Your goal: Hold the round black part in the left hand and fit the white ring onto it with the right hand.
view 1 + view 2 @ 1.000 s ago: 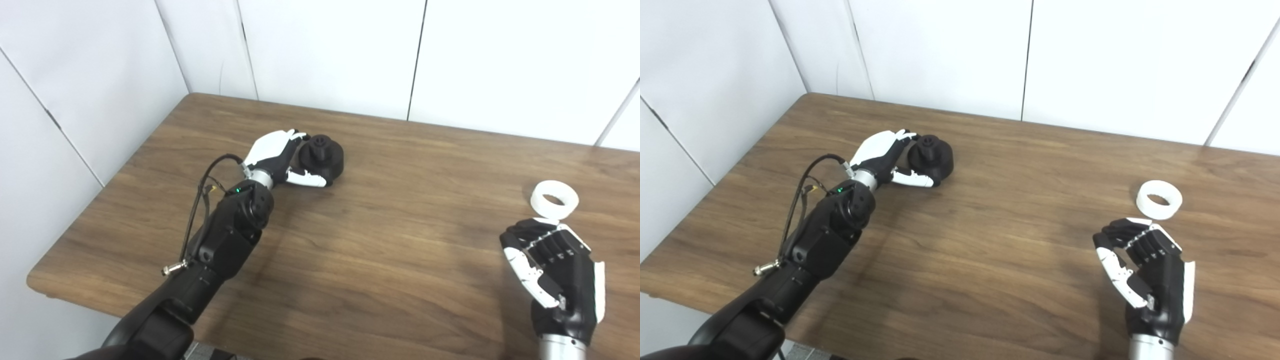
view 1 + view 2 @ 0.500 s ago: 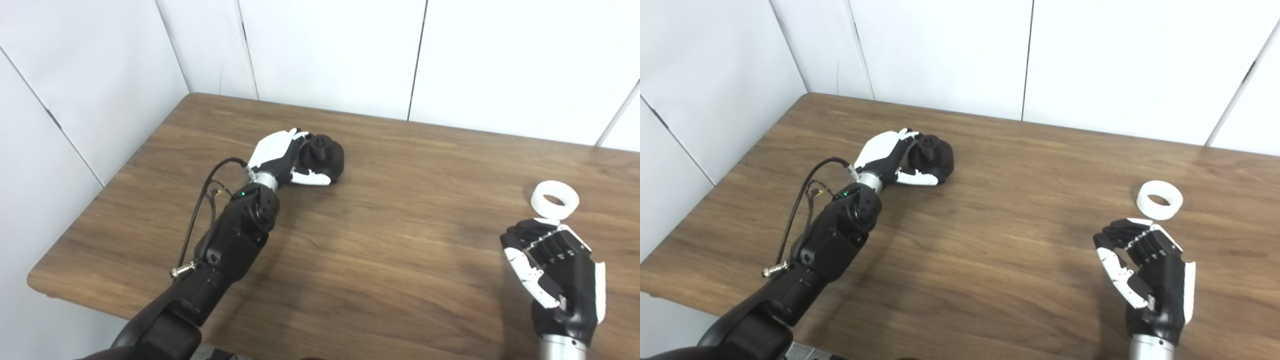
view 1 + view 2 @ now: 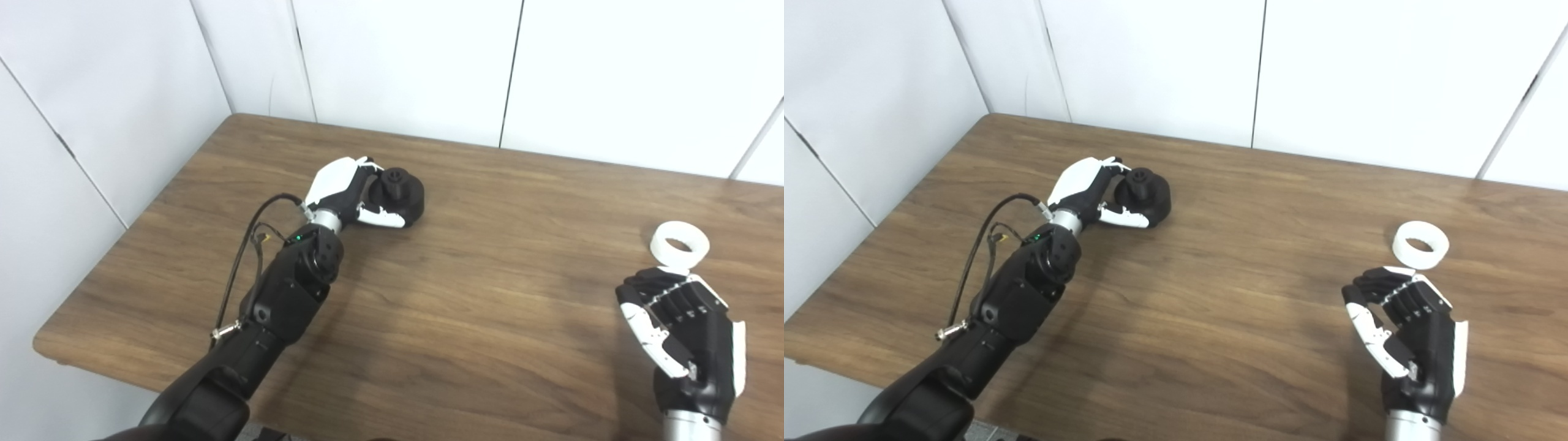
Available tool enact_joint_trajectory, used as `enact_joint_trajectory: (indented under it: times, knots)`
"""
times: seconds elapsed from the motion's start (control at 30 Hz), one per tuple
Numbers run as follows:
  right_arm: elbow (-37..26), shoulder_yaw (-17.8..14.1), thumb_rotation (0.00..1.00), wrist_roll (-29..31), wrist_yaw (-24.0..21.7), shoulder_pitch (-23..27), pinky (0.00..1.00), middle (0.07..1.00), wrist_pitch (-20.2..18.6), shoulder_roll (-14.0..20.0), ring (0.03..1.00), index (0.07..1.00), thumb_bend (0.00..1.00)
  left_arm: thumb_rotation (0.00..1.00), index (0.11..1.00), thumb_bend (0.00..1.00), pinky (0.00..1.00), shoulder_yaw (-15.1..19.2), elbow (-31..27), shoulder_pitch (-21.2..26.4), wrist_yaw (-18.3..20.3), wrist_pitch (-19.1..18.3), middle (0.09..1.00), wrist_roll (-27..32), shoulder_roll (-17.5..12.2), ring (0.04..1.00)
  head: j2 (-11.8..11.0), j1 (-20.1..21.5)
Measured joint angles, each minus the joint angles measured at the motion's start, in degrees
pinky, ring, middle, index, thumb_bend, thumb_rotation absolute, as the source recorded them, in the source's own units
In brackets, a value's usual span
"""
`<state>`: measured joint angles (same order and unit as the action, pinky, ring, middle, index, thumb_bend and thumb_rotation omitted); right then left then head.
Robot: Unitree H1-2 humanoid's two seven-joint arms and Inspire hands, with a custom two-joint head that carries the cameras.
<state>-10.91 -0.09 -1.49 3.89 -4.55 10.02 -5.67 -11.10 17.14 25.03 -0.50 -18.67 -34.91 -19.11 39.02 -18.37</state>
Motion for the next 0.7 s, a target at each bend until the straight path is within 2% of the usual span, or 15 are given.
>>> enact_joint_trajectory:
  times: [0.13,0.3,0.47,0.6,0.7]
  knots:
    - [0.00,-0.01,0.00,-0.12,0.00,0.01,0.42,0.488,-0.05,0.00,0.485,0.493,0.52,0.34,0.688,0.82,0.92,0.09,-0.04,0.00,0.01,0.00,0.949,0.25,0.00,0.976,0.00,0.18]
    - [-0.08,0.00,0.00,-0.22,0.01,0.01,0.41,0.485,-0.15,0.00,0.483,0.495,0.52,0.33,0.679,0.83,0.87,0.12,-0.03,0.00,-0.16,0.38,0.938,0.81,0.00,0.970,-0.18,0.44]
    - [-0.08,0.02,0.00,-0.20,0.00,0.01,0.42,0.488,-0.15,0.00,0.488,0.493,0.52,0.30,0.656,0.83,0.89,0.23,-0.03,-0.26,-0.21,1.48,0.935,1.82,0.16,0.967,-0.18,0.53]
    - [-0.11,0.03,0.00,-0.28,0.03,0.01,0.42,0.490,-0.17,-0.02,0.490,0.492,0.52,0.29,0.647,0.83,0.84,0.30,-1.33,-1.17,-0.72,1.69,0.927,2.15,0.83,0.952,-0.18,0.62]
    - [-0.27,0.03,0.00,-0.19,0.03,0.01,0.42,0.488,-0.30,-0.02,0.490,0.493,0.52,0.28,0.641,0.83,0.85,-0.06,-2.66,-2.30,-1.30,2.27,0.925,2.01,1.29,0.950,-0.09,0.53]
